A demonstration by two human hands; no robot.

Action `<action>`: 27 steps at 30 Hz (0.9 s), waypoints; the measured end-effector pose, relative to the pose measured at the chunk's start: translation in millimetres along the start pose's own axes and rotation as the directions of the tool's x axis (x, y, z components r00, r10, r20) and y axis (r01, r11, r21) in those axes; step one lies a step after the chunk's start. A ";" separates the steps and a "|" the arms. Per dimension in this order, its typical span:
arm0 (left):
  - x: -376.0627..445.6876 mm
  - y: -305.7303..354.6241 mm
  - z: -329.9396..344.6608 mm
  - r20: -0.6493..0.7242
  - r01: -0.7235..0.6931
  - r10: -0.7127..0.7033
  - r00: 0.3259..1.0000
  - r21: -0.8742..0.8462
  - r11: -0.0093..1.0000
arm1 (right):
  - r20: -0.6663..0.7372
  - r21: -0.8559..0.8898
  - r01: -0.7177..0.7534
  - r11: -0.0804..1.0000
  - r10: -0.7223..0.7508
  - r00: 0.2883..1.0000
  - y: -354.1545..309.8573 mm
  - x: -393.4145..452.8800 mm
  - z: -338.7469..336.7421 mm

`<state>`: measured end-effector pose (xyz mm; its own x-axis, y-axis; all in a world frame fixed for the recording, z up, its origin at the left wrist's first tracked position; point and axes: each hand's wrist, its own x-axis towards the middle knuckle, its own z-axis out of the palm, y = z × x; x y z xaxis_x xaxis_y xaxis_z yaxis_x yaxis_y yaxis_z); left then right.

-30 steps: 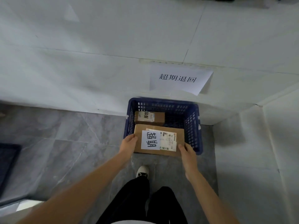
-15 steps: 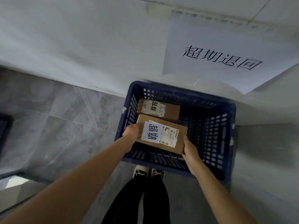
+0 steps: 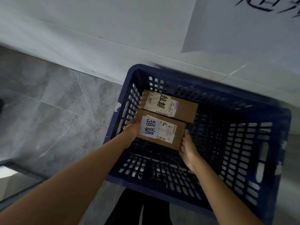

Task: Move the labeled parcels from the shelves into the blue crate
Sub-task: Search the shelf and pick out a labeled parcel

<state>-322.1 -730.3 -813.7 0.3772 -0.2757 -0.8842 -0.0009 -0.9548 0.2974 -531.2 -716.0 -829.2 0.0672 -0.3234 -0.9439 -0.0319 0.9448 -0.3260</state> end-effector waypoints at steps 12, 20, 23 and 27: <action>12.6 -17.8 -2.0 0.214 -0.093 0.079 0.974 0.057 0.994 | 0.045 -0.049 0.023 0.999 -0.021 0.999 7.6 23.2 3.7; 15.7 -27.3 4.3 0.145 -0.145 0.137 0.980 0.049 0.988 | -0.021 -0.158 0.034 0.987 -0.038 0.999 10.0 22.8 5.2; 5.3 -28.1 4.0 0.105 -0.187 0.177 0.979 0.094 0.978 | -0.147 -0.212 0.078 0.974 -0.111 0.983 8.2 1.7 2.2; -67.2 -4.8 -7.8 0.128 -0.203 0.181 0.975 0.184 0.962 | -0.194 -0.477 0.264 0.838 -0.394 0.898 -8.6 -64.4 -0.6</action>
<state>-340.3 -706.3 -752.9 0.2493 -0.4563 -0.8542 -0.2474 -0.8828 0.3994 -535.9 -703.3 -765.7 -0.1209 -0.6726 -0.7301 -0.4846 0.6818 -0.5479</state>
